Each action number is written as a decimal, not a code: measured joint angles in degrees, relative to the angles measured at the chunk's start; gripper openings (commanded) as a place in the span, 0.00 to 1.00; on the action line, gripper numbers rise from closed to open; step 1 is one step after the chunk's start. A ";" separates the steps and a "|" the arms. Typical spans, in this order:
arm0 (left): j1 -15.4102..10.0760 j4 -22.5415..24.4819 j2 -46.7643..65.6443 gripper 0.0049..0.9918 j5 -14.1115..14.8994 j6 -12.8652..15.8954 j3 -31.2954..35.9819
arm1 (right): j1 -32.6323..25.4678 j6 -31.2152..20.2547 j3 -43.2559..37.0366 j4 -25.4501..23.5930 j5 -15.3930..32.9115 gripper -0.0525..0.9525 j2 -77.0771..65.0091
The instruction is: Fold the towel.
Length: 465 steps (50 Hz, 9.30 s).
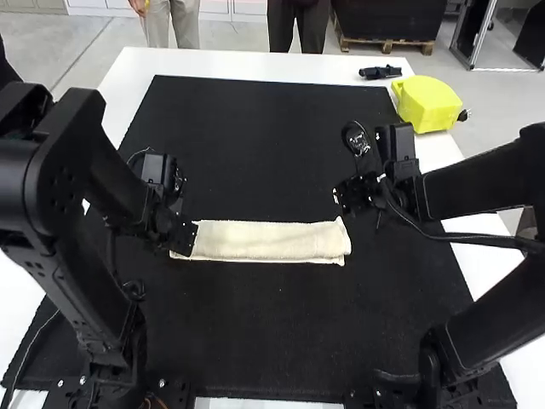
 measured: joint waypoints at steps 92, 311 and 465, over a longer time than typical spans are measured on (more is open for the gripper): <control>0.00 7.17 -9.86 0.89 -0.17 -0.68 0.76 | -13.75 17.94 6.01 -12.04 -31.17 0.96 18.08; -1.51 7.58 -9.86 0.89 -0.22 -0.68 1.46 | -1.86 10.45 8.11 -2.54 -2.62 0.03 10.43; -1.51 10.03 -9.86 0.89 0.50 -0.70 1.46 | 30.67 10.34 14.99 12.55 -6.69 0.03 25.42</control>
